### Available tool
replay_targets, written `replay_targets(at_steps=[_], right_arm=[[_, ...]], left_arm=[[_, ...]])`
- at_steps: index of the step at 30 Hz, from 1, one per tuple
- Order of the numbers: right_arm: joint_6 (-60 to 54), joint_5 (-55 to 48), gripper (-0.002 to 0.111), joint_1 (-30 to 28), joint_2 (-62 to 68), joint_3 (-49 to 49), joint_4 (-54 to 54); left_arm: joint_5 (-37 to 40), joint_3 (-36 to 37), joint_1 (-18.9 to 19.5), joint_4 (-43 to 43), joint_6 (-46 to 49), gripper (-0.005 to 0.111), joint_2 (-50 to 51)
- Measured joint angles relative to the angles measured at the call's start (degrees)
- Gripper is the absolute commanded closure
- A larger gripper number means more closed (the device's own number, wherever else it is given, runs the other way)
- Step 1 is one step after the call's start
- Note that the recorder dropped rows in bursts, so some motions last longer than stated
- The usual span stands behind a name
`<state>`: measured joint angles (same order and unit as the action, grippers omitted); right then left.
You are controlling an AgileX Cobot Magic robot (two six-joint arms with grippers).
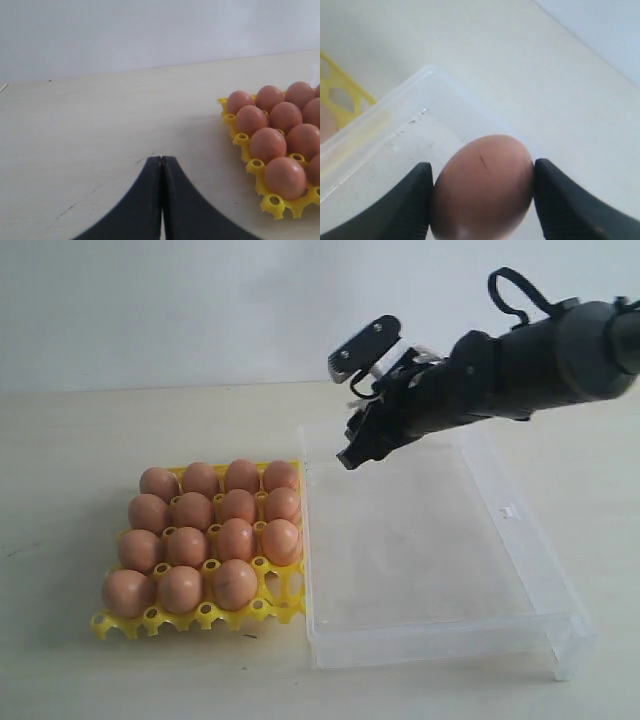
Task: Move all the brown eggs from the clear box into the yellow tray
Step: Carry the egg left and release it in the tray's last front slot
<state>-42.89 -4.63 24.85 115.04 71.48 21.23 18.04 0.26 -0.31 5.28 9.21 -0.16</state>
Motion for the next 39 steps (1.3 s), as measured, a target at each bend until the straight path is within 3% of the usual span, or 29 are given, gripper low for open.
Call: replay_targets(at_steps=[4, 8, 13, 16, 22, 39], right_arm=[[12.1, 9.4, 0.108, 1.2, -8.6, -13.1, -4.3], [32.1, 19.0, 0.108, 4.6, -15.7, -24.3, -14.8], [59.6, 35.2, 0.108, 9.5, -20.2, -32.4, -32.1], [66.8, 42.0, 0.108, 12.4, -20.3, -34.0, -38.3], [69.7, 46.4, 0.108, 16.7, -18.9, -34.3, -41.2], [70.4, 46.9, 0.108, 17.1, -9.2, -34.3, -42.3]], left_arm=[[0.0, 0.0, 0.0, 0.0, 0.0, 0.107, 0.0], [0.0, 0.0, 0.0, 0.0, 0.0, 0.107, 0.0], [0.0, 0.0, 0.0, 0.0, 0.0, 0.107, 0.0], [0.0, 0.0, 0.0, 0.0, 0.0, 0.107, 0.0], [0.0, 0.0, 0.0, 0.0, 0.0, 0.107, 0.0], [0.0, 0.0, 0.0, 0.0, 0.0, 0.107, 0.0]])
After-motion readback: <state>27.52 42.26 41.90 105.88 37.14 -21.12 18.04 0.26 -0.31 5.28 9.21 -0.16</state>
